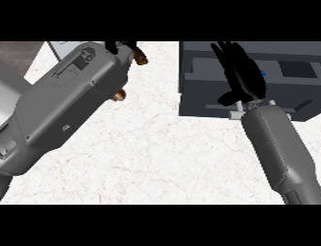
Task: Pick up the can, place it into the drawer and close the drawer
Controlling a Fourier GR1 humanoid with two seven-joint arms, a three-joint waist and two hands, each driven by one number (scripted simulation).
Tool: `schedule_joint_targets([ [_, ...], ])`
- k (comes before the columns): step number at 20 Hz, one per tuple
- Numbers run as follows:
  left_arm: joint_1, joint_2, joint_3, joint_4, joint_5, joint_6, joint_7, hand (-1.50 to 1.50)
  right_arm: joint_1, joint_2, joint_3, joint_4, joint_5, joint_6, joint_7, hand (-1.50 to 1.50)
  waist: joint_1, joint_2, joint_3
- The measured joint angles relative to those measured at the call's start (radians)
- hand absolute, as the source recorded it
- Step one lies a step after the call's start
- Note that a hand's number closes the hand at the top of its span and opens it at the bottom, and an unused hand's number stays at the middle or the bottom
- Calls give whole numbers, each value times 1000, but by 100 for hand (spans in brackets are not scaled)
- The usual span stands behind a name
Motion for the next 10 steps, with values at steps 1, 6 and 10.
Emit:
schedule_joint_targets([
  [1, 10, 11, 0, -18, -3, 2, 11, -150, -18, -2, -6, 35, 10, -23, 1, -150, 1, -1, -1],
  [6, 52, 42, 5, -83, -23, 1, 26, -150, -99, -11, -46, 191, 32, -149, -21, -150, 11, -2, -5],
  [10, 67, 60, 5, -124, -38, 14, 52, -150, -162, -20, -80, 303, 39, -227, -33, -150, 17, 3, -4],
])
